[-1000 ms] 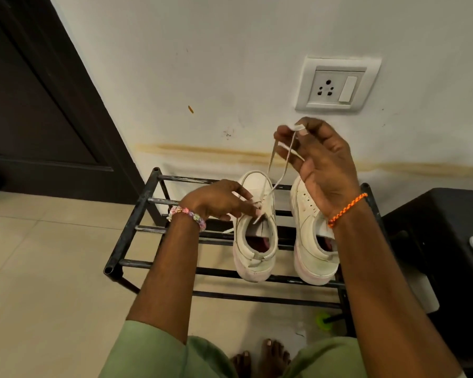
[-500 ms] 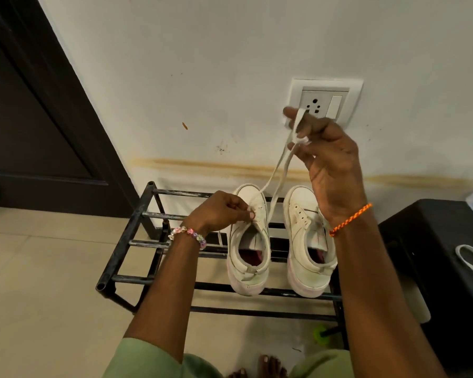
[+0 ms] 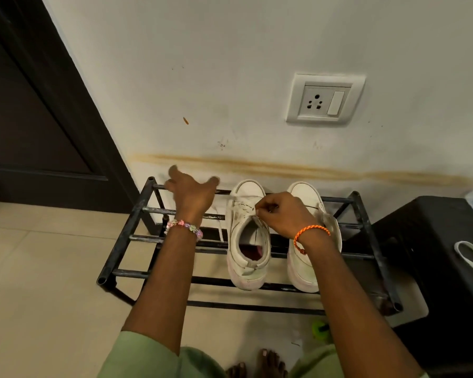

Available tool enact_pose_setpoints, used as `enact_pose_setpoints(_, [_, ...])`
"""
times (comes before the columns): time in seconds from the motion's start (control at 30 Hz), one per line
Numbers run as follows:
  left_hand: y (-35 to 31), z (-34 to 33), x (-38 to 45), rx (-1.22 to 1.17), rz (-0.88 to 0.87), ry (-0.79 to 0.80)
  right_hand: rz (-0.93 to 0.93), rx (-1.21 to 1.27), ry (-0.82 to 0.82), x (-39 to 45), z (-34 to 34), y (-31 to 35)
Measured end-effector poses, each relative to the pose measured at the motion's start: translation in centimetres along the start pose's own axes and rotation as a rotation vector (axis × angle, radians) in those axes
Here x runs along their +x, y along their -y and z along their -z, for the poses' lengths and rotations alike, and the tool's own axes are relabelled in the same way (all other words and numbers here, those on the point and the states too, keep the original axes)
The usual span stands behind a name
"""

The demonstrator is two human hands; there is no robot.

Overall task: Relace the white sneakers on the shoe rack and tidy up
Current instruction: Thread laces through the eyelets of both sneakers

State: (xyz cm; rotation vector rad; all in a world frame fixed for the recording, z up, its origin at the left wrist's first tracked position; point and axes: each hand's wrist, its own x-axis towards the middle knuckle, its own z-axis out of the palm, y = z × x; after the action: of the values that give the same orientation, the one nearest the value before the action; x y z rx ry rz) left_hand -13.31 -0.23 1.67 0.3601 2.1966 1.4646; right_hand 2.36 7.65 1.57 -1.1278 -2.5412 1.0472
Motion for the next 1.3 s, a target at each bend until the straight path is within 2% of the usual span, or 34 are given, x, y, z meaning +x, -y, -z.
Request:
enact_pose_setpoints(0.03, [0.2, 0.1, -0.1, 0.028, -0.018, 0.105, -0.001, 0.003, 0.009, 0.0, -0.1, 0.0])
enact_pose_setpoints(0.13, [0.3, 0.4, -1.3, 0.140, -0.058, 0.565, -0.001, 0.039, 0.021, -0.1, 0.1, 0.0])
enact_pose_setpoints(0.2, [0.5, 0.2, -1.8, 0.246, -0.159, 0.678, -0.009, 0.090, -0.001, -0.1, 0.1, -0.3])
enact_pose_setpoints(0.33, [0.4, -0.3, -2.6, 0.385, -0.344, 0.516, -0.050, 0.185, -0.047, -0.2, -0.3, -0.8])
enact_pose_setpoints(0.43, [0.8, -0.8, -2.9, 0.433, -0.446, 0.373, -0.015, 0.110, -0.054, -0.2, -0.4, -0.7])
enact_pose_setpoints(0.53, [1.1, -1.2, -3.7, 0.579, -0.512, 0.356, 0.021, -0.050, -0.053, -0.4, -1.0, -0.2])
enact_pose_setpoints(0.6, [1.2, -1.4, -4.0, 0.652, -0.543, 0.339, 0.001, -0.069, -0.018, -0.6, -1.6, -0.1])
enact_pose_setpoints(0.73, [1.5, -1.8, -4.0, 0.631, -0.558, 0.332, -0.197, 0.275, 0.009, -0.1, -2.7, -0.6])
enact_pose_setpoints(0.8, [2.1, -2.2, -4.1, 0.529, -0.489, 0.345, -0.284, 0.470, -0.006, 0.4, -3.0, -1.0])
enact_pose_setpoints(0.87, [3.0, -2.4, -4.2, 0.341, -0.316, 0.381, -0.312, 0.599, -0.005, 0.5, -3.0, -1.2])
enact_pose_setpoints(0.93, [3.5, -2.3, -4.1, 0.134, -0.121, 0.426, -0.263, 0.633, -0.002, 0.1, -2.7, -1.2])
enact_pose_setpoints(1.0, [3.3, -2.2, -4.1, 0.050, -0.005, 0.474, -0.172, 0.601, -0.013, -0.5, -2.3, -1.2])
enact_pose_setpoints(1.1, [2.9, -2.3, -4.3, 0.058, 0.024, 0.497, -0.040, 0.441, -0.038, -1.0, -2.0, -1.5])
enact_pose_setpoints(1.2, [2.8, -2.4, -4.3, 0.013, 0.011, 0.496, 0.033, 0.371, -0.130, -1.0, -2.6, -1.5])
enact_pose_setpoints(1.3, [2.6, -2.4, -4.2, -0.052, 0.076, 0.489, -0.085, 0.437, -0.136, -0.1, -3.5, -1.0])
